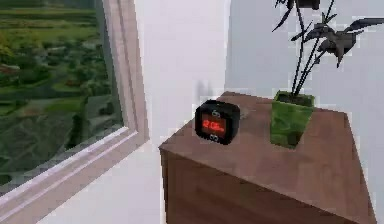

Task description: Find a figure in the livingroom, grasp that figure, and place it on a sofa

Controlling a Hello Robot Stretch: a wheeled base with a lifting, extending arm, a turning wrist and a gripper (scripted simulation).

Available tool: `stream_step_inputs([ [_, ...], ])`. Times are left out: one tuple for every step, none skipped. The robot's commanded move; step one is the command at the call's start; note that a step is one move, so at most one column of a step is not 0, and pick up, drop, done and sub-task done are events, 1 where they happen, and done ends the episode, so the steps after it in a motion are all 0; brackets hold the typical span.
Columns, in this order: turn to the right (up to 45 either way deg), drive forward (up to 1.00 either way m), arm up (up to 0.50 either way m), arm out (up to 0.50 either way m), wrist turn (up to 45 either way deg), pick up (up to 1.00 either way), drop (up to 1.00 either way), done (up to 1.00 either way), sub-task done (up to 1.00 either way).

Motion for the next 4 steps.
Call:
stream_step_inputs([
  [45.0,0.0,0.0,0.0,0.0,0.0,0.0,0.0,0.0],
  [45.0,0.0,0.0,0.0,0.0,0.0,0.0,0.0,0.0],
  [45.0,0.0,0.0,0.0,0.0,0.0,0.0,0.0,0.0],
  [6.0,0.0,0.0,0.0,0.0,0.0,0.0,0.0,0.0],
])
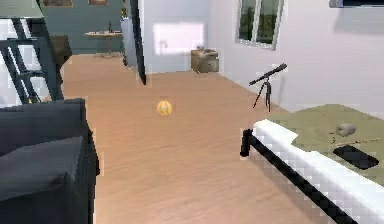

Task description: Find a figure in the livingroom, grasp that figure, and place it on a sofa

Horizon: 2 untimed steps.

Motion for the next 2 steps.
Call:
stream_step_inputs([
  [0.0,1.0,0.0,0.0,0.0,0.0,0.0,0.0,0.0],
  [3.0,0.0,0.0,0.0,0.0,0.0,0.0,0.0,0.0],
])
